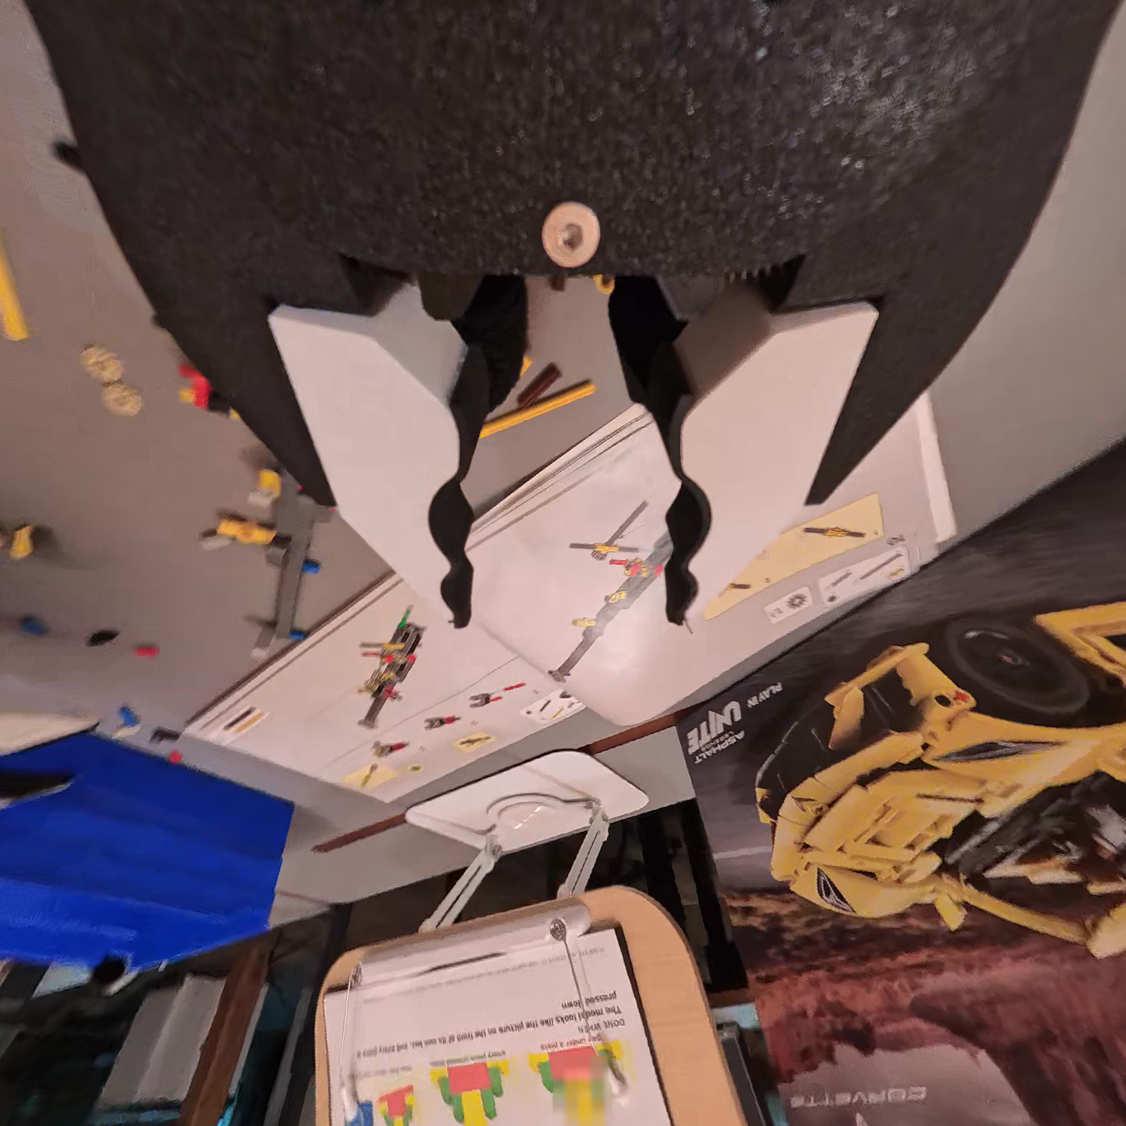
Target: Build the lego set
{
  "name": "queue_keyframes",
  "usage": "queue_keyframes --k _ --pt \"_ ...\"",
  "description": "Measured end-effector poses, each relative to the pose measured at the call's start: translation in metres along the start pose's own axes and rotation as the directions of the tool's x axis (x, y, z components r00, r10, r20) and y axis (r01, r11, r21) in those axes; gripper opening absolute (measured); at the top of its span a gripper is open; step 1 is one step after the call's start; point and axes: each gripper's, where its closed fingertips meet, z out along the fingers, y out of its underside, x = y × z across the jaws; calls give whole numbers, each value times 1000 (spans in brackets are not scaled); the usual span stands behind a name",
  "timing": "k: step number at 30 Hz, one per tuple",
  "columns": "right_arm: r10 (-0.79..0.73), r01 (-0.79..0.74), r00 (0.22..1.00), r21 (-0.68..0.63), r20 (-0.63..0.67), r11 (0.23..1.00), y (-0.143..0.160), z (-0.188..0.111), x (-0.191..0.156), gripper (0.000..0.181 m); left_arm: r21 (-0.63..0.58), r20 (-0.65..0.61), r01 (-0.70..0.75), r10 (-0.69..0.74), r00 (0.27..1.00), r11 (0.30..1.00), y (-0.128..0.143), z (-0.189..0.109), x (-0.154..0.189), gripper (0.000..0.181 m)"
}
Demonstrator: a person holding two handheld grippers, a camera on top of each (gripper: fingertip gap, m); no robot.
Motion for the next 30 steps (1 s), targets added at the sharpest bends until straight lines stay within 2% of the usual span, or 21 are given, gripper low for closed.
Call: queue_keyframes --k 2,5,7,10,12,15,19,22,25,27,30 --pt "18 -18 1000 -21 0 1000 6 -5 0 60 34 45 -73 72 996 997 3 -8 -2 60" --pt "45 -44 999 -49 16 998 12 -3 -1 60 95 71 -80 73 995 992 -1 -18 -3 49" --pt "15 -16 1000 -62 -10 998 13 -1 4 60 11 35 -49 48 998 999 9 -14 1 48" --pt "-2 0 1000 -62 -23 998 14 -2 7 58 -97 -65 59 -66 996 993 27 -10 11 49" --pt "20 -20 1000 -85 -2 996 19 -1 5 59 -150 -91 98 -112 989 984 36 -8 12 49" --pt "102 -91 991 -119 87 989 16 4 -6 60 -229 -111 74 -101 989 971 51 -5 15 51" --pt "39 -9 989 -200 145 980 -10 15 -5 56 -257 -143 0 -39 989 966 58 2 21 51" --pt "61 -2 969 -240 240 971 -19 25 -11 58 -236 -151 -11 -26 988 972 53 4 21 51" --pt "85 12 936 -273 341 962 -14 26 -33 65 -229 -158 22 -59 986 973 51 2 22 51" --pt "141 11 873 -308 467 951 -7 8 -71 65 -209 -187 10 -50 981 978 45 -1 29 51" --pt "193 -20 818 -309 541 951 3 -21 -116 58 -224 -312 -51 -22 950 973 43 -14 55 51"
